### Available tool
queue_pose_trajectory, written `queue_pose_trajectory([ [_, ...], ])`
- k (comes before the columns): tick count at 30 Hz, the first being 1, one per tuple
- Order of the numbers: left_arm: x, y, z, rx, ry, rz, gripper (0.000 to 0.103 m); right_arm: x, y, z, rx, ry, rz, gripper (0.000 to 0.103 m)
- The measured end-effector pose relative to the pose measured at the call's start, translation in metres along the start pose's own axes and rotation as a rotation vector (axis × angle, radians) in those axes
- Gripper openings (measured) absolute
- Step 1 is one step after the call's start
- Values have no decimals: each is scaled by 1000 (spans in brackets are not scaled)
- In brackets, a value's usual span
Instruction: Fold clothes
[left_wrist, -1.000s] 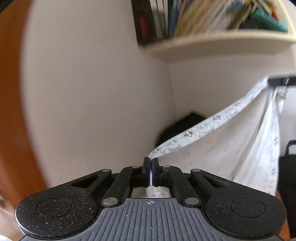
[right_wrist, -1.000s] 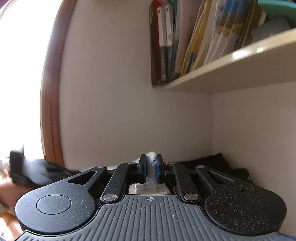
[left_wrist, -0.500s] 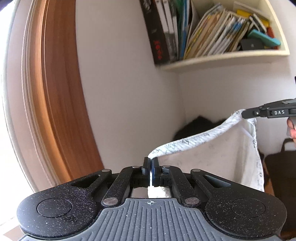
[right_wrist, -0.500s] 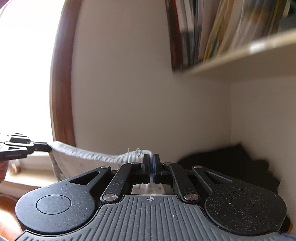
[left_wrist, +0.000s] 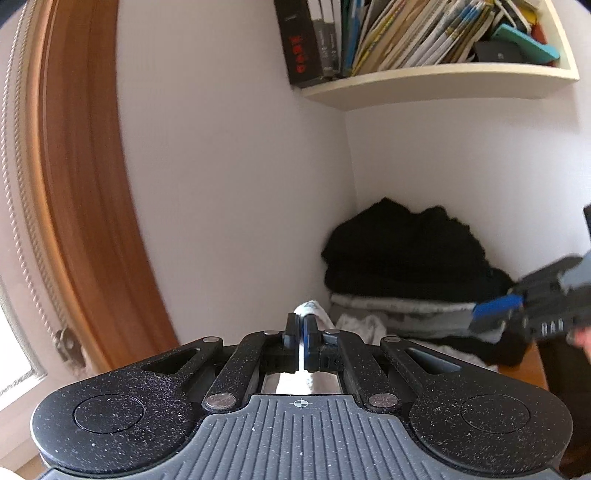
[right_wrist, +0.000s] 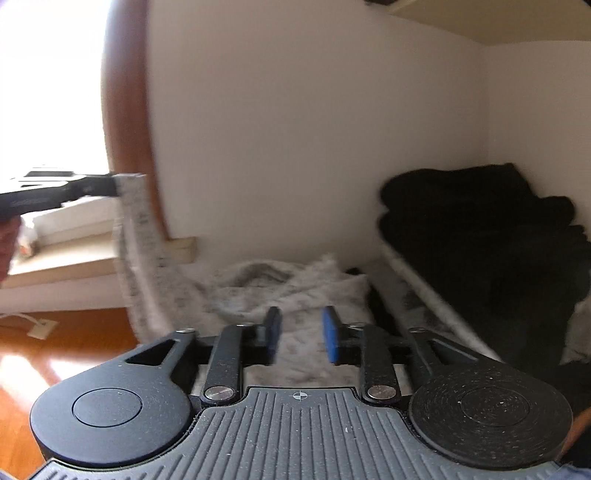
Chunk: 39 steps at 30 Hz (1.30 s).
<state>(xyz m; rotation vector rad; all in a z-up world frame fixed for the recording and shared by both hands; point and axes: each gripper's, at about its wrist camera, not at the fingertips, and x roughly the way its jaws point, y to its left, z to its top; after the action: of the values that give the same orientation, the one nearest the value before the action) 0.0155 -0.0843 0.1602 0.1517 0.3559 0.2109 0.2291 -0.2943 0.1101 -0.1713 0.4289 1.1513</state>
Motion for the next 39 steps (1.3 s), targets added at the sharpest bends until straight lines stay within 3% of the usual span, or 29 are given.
queue_pose_trajectory([
  [7, -9, 9, 33, -31, -98, 69, 2, 28, 34, -28, -84, 91, 78, 50],
  [13, -20, 24, 46, -32, -115, 110, 2, 30, 33, -77, -80, 178, 60, 51],
  [19, -19, 23, 49, -36, -107, 118, 2, 37, 18, -93, -86, 221, 7, 52],
  [21, -18, 22, 43, -30, -95, 122, 2, 37, 17, -97, -127, 231, -20, 42],
  [22, -17, 21, 40, -31, -87, 123, 2, 36, 14, -97, -124, 227, -29, 17],
  [23, -17, 22, 38, -34, -81, 117, 2, 33, 9, -95, -109, 208, -31, 4],
  [27, -17, 22, 30, -37, -52, 74, 2, 7, -20, -73, -7, 65, -94, 3],
  [30, -11, 14, 20, -11, -22, 45, 2, -1, -32, -58, 44, 47, -83, 11],
  [33, -3, 3, 12, 4, -9, 23, 2, 1, -19, -47, 22, 25, -63, 35],
  [39, 2, -14, 9, 11, -10, -39, 2, 25, 39, -22, -34, -8, 99, 42],
])
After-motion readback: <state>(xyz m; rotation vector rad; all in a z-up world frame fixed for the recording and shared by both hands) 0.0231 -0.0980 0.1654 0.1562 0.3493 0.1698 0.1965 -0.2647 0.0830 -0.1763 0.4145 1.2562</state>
